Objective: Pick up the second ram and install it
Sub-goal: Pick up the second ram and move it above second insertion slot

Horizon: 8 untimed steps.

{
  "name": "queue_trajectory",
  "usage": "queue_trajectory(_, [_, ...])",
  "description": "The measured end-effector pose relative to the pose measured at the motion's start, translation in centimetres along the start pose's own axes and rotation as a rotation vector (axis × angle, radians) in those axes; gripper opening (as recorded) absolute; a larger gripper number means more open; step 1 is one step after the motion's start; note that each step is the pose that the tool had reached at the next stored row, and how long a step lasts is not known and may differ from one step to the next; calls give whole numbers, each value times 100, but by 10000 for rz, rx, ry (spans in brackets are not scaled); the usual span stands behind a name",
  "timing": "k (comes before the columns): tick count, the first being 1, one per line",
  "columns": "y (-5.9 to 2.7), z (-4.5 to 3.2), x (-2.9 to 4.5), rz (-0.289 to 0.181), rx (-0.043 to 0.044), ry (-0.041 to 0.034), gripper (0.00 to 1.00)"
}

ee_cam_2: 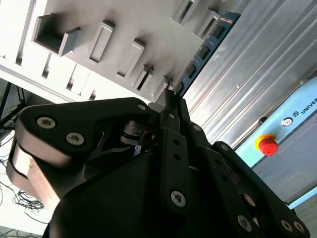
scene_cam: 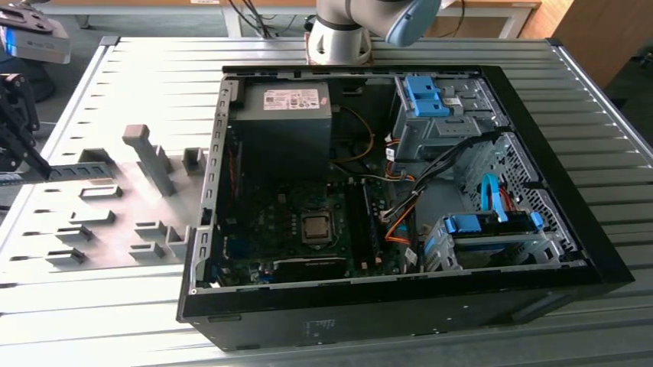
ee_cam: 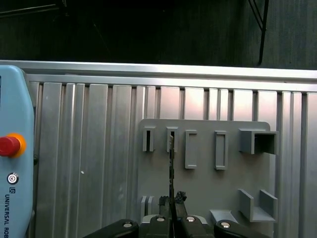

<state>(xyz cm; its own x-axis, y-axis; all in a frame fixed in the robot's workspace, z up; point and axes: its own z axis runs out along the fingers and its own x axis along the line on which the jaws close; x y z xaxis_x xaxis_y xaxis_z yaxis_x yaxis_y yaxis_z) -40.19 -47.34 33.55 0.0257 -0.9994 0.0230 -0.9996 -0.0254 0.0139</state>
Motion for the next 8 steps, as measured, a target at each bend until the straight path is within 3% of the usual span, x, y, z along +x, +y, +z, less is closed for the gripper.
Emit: queue_trajectory(8, [2, -196, -8, 0, 0, 22, 14])
